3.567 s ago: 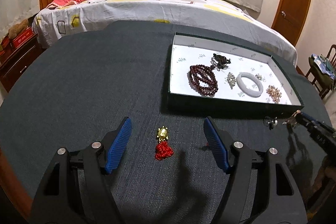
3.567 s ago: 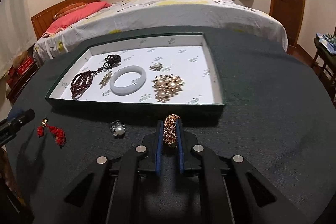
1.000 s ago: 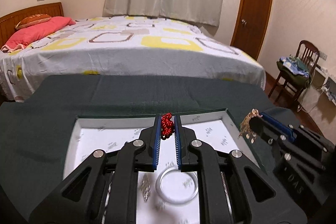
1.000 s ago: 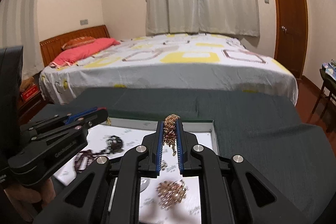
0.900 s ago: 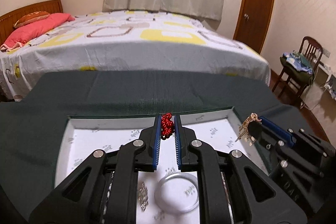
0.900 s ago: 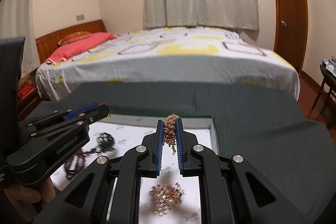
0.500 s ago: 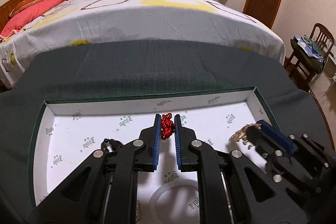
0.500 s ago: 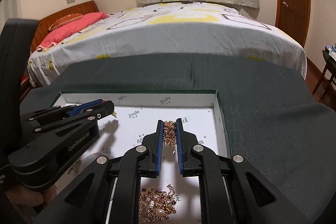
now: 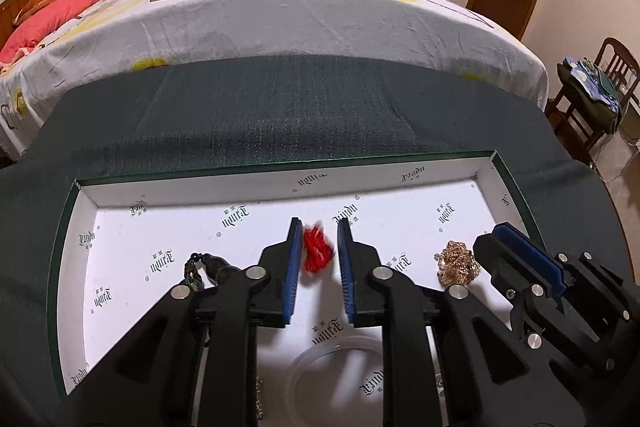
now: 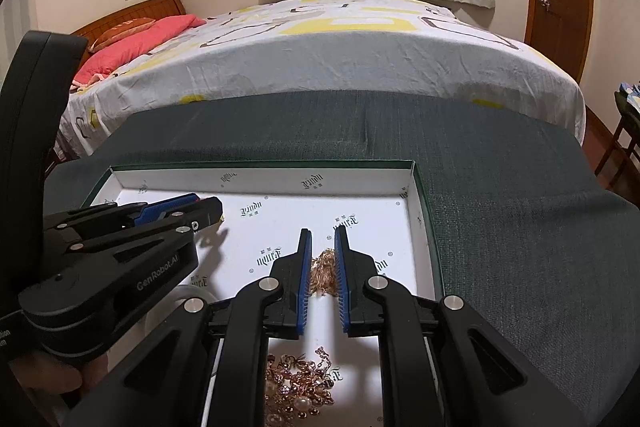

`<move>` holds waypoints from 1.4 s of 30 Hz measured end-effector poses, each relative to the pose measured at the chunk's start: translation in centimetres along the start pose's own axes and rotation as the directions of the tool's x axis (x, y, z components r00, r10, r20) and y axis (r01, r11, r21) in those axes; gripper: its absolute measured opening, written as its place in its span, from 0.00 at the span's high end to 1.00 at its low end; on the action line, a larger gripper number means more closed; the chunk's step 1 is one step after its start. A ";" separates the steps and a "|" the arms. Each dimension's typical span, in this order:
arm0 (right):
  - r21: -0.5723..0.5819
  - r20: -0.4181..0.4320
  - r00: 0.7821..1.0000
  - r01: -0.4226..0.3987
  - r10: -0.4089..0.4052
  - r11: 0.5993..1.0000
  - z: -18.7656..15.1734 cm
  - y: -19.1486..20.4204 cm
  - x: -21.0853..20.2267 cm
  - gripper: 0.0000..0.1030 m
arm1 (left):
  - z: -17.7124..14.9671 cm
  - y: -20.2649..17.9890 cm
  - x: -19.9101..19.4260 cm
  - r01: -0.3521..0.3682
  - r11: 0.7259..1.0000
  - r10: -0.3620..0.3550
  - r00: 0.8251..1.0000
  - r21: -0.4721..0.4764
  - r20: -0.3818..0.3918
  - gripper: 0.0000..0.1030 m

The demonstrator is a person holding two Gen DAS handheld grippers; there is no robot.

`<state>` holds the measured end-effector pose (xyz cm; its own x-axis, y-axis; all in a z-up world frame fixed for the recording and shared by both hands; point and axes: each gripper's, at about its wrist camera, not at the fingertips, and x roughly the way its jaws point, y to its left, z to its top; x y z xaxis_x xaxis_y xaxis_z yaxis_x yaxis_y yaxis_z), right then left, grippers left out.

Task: Organize jewelry
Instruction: 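Carry the gold chain and red tassel into the tray and open both tools, then grasp the silver pearl ring with the right tool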

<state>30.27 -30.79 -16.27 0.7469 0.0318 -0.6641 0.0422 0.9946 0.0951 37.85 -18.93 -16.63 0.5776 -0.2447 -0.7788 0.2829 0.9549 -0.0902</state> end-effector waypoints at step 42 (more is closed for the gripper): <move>0.030 0.143 0.989 0.015 -0.019 0.999 -6.4 1.8 -12.3 0.42 | -8.4 4.9 -16.8 -0.099 0.990 0.125 0.946 -0.101 0.298 0.13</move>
<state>16.94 -28.75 -12.65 0.8335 -0.0015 -0.5526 0.0732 0.9915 0.1077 23.08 -8.70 -9.22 0.8100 -0.1620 -0.5637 0.1455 0.9866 -0.0745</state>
